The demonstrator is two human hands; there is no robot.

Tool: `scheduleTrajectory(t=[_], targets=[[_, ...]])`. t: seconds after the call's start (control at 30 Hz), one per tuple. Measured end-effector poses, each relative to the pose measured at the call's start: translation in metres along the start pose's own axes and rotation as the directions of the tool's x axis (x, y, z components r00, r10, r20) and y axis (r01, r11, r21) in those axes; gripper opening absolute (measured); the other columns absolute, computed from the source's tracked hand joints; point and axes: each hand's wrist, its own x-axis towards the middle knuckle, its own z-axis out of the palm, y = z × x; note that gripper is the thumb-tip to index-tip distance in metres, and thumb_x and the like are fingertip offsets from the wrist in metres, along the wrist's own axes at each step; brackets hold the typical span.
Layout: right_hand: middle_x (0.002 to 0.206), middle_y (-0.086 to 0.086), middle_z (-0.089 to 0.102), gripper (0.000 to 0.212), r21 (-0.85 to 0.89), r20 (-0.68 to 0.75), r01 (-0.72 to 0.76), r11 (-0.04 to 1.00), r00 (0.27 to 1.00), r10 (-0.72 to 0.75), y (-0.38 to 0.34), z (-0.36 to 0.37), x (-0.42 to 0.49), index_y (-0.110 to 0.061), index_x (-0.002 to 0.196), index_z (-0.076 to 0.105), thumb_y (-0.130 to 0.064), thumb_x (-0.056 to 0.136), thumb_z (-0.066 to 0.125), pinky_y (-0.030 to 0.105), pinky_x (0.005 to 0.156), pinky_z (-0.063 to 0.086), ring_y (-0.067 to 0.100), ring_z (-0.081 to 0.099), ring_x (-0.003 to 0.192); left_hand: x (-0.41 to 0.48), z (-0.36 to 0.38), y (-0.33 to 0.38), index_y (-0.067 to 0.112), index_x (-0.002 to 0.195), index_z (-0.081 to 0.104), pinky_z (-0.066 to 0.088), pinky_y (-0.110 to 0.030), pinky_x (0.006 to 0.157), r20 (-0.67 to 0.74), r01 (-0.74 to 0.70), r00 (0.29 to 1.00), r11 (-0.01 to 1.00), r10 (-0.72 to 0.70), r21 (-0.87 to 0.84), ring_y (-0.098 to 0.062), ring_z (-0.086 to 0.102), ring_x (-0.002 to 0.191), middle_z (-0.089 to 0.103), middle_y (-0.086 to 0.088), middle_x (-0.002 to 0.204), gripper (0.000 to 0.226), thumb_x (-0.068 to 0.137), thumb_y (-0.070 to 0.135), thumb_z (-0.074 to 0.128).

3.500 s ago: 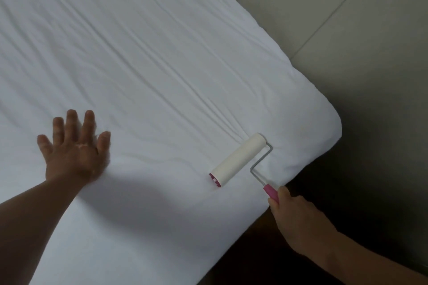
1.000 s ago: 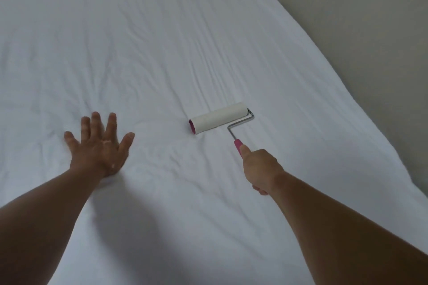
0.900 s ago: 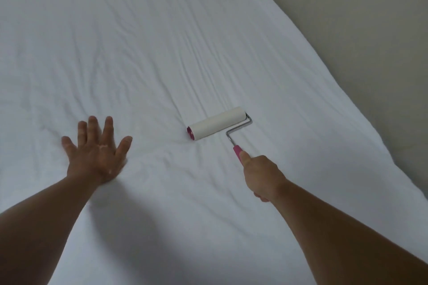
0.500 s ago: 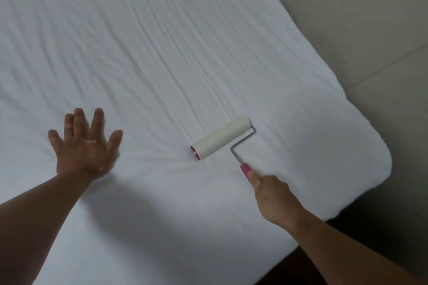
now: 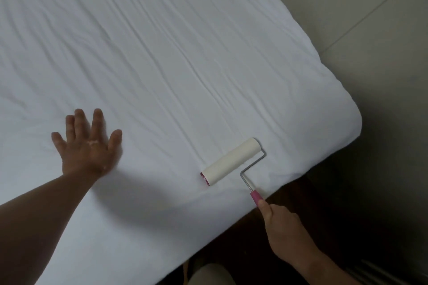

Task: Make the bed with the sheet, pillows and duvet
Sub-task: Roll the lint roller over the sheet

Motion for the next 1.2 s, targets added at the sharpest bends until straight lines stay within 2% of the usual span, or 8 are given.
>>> scheduleTrajectory(t=[0.23,0.33,0.43,0.57,0.7,0.83,1.0,1.2], targets=[[0.076,-0.003,0.064,0.059,0.104,0.049,-0.184,0.977,0.983,0.180,0.046,0.013,-0.029,-0.024,0.078,0.060,-0.062,0.098,0.019,0.036,0.072,0.052,0.012,0.063,0.070,-0.019,-0.003,0.022,0.027,0.156,0.007,0.013,-0.065,0.113,0.047,0.056,0.997,0.998,-0.057,0.016,-0.035,0.005,0.151,0.007,-0.016,0.163,0.080,0.091,0.073,0.008],[0.091,-0.003,0.066,0.051,0.032,0.096,-0.219,0.975,0.972,0.215,0.058,0.007,-0.041,-0.026,0.096,0.063,-0.058,0.101,0.023,0.038,0.087,0.051,0.010,0.064,0.084,-0.025,-0.004,0.023,0.029,0.155,0.008,0.015,-0.064,0.114,0.055,0.048,0.997,0.999,-0.049,0.016,-0.034,0.006,0.151,0.007,-0.014,0.163,0.078,0.091,0.074,0.010],[0.139,0.002,0.048,0.065,-0.338,0.314,-0.039,0.940,0.937,0.152,0.074,-0.006,-0.051,-0.033,0.157,0.012,-0.045,0.101,0.043,0.038,0.110,0.038,0.017,0.051,0.125,-0.027,-0.002,0.022,0.030,0.154,0.009,0.015,-0.063,0.114,0.054,0.045,0.998,0.999,-0.045,0.005,-0.034,0.007,0.150,0.009,-0.013,0.163,0.077,0.091,0.074,0.013],[0.155,0.002,0.025,0.085,-0.494,0.500,0.017,0.869,0.823,0.268,0.076,-0.035,-0.065,-0.048,0.153,-0.007,-0.059,0.093,0.052,0.045,0.121,0.018,0.027,0.023,0.147,-0.023,-0.003,0.020,0.035,0.147,0.022,0.021,-0.064,0.109,0.009,0.033,0.999,0.999,-0.033,-0.018,-0.034,0.020,0.145,0.022,-0.011,0.157,0.069,0.090,0.074,0.027],[0.124,-0.006,0.057,0.075,-0.316,0.389,-0.144,0.938,0.882,0.267,0.033,-0.049,-0.071,-0.035,0.140,0.042,-0.077,0.085,0.015,0.021,0.110,0.026,0.015,0.047,0.135,-0.012,-0.012,0.007,0.037,0.132,0.040,0.030,-0.060,0.101,-0.096,-0.026,0.995,0.997,0.019,-0.074,-0.036,0.039,0.127,0.041,-0.006,0.139,0.057,0.087,0.070,0.036],[0.080,-0.002,0.066,0.056,-0.192,0.174,-0.134,0.972,0.970,0.168,-0.066,-0.035,-0.050,-0.022,0.108,0.066,-0.059,0.094,0.026,0.024,0.072,0.037,0.015,0.066,0.099,0.013,-0.022,-0.027,0.030,0.138,0.042,0.028,-0.054,0.104,-0.188,-0.131,0.976,0.986,0.111,-0.100,-0.032,0.042,0.126,0.042,-0.004,0.138,0.058,0.090,0.063,0.037],[0.055,-0.002,0.059,0.052,0.014,-0.025,0.021,1.000,0.999,-0.021,-0.217,-0.016,0.007,-0.018,0.065,0.058,-0.048,0.101,0.037,0.030,0.069,0.043,0.020,0.060,0.069,0.072,-0.036,-0.111,0.030,0.143,0.032,0.028,-0.059,0.105,-0.115,-0.095,0.989,0.995,0.090,-0.036,-0.029,0.028,0.141,0.032,-0.004,0.149,0.057,0.094,0.060,0.030],[0.052,-0.005,0.054,0.058,0.263,-0.119,0.208,0.942,0.976,-0.182,-0.398,-0.014,0.128,-0.014,0.064,0.058,-0.054,0.100,0.038,0.026,0.050,0.032,0.017,0.047,0.050,0.159,-0.055,-0.224,0.036,0.153,0.011,0.015,-0.059,0.116,-0.082,0.116,0.990,0.993,-0.117,-0.025,-0.028,0.007,0.151,0.010,-0.003,0.165,0.074,0.090,0.073,0.005]])
